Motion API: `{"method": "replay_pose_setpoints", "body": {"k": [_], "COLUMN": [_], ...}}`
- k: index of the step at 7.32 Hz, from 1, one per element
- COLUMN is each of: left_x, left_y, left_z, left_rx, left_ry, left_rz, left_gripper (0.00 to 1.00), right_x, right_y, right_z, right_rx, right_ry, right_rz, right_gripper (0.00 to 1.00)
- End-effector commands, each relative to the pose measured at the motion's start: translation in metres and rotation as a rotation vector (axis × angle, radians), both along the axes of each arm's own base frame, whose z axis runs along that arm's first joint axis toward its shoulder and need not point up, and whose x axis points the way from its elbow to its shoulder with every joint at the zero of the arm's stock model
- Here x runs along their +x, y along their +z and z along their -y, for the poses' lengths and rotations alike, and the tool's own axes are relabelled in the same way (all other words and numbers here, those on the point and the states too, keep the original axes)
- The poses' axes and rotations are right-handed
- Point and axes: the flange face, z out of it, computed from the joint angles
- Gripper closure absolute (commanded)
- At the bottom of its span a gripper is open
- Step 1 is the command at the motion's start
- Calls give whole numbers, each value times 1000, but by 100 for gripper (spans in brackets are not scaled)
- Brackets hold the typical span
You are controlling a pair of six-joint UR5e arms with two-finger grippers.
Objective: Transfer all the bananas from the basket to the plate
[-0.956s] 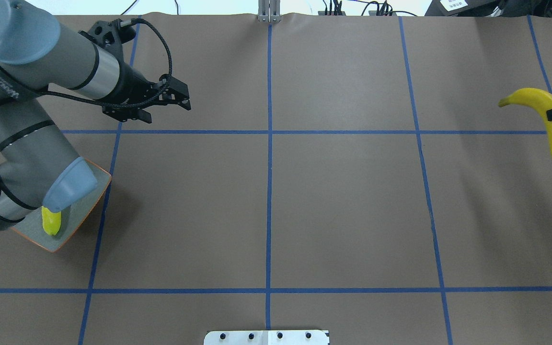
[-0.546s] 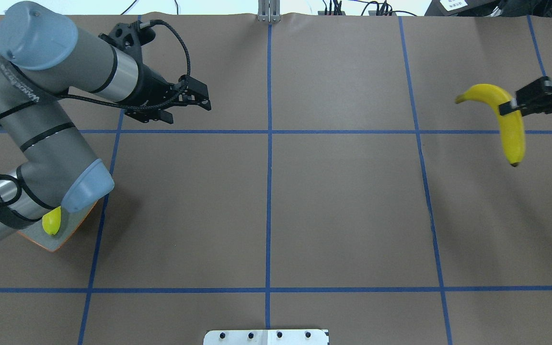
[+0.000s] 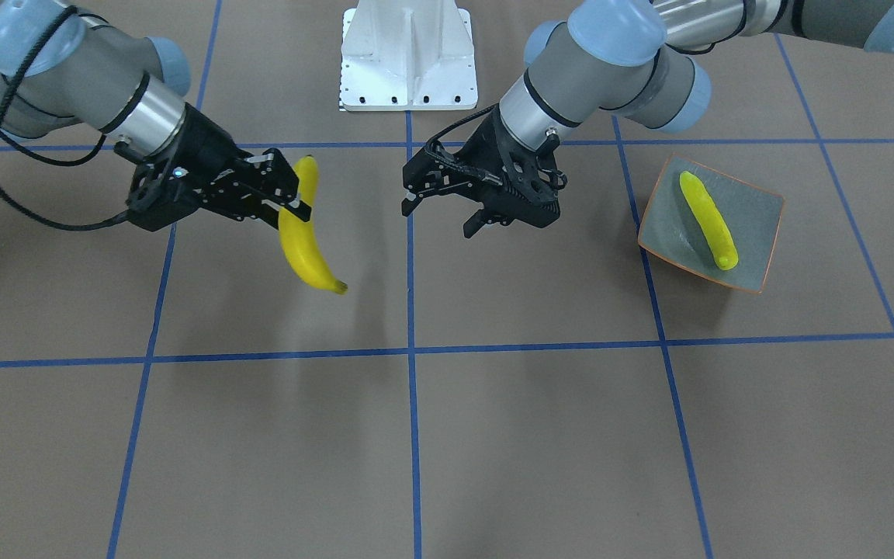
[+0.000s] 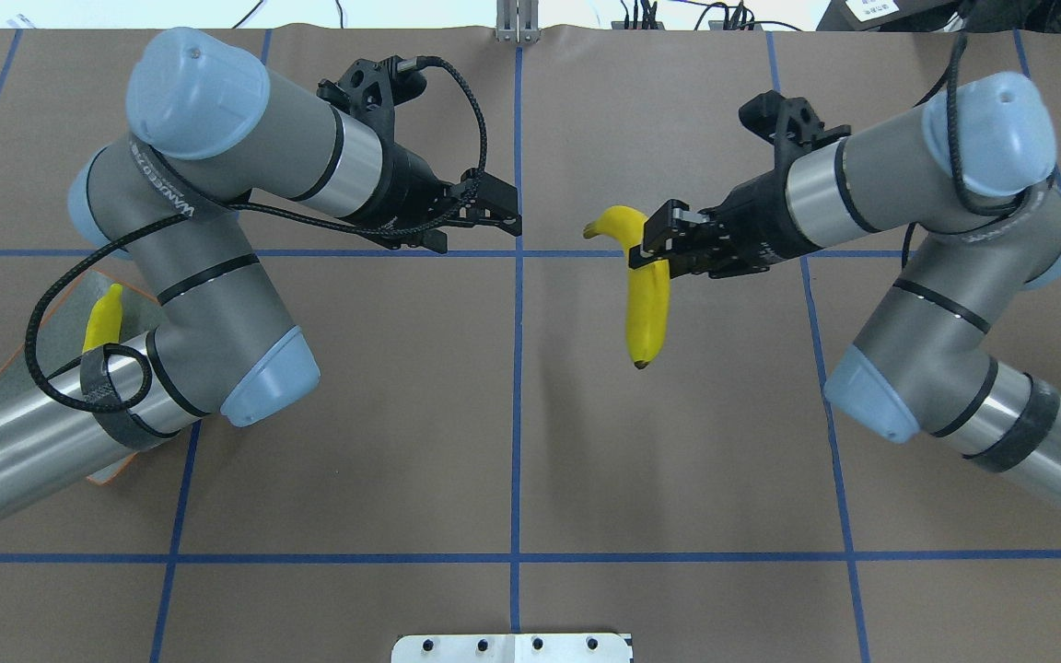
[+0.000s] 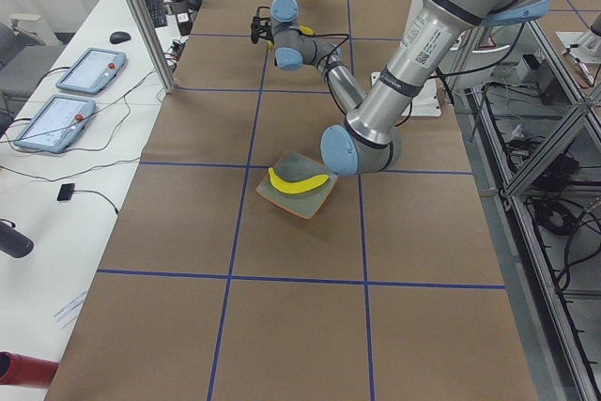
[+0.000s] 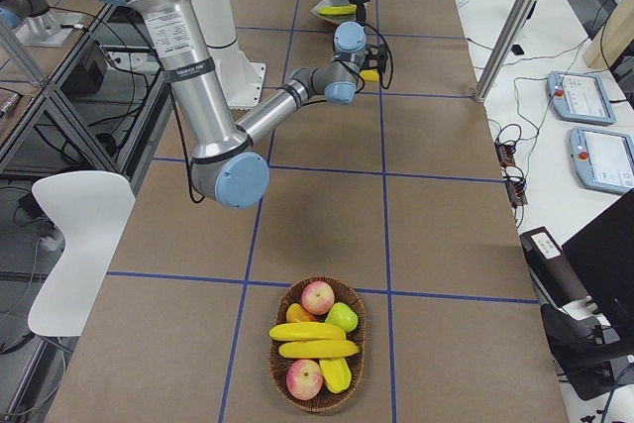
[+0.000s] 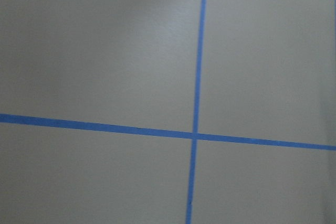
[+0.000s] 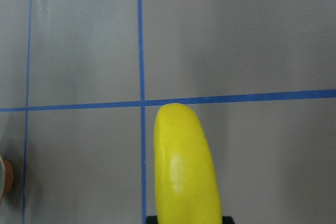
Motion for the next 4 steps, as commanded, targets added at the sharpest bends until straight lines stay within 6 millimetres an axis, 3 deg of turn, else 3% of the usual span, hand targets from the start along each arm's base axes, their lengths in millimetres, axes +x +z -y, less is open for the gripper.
{"method": "replay_pose_setpoints", "body": {"k": [1, 4], "left_x": [8, 3], "left_y": [-7, -8], "left_z": [-15, -19], "left_rx": [66, 43], "left_ry": [30, 49], "left_rz": [-53, -80], "left_gripper": [1, 1], "right_x": [-36, -33], "right_y": [-34, -38], "right_z": [-19, -20], "right_rx": [-25, -17], "right_ry": [2, 8], "right_rz": [40, 48], "right_gripper": [100, 100]}}
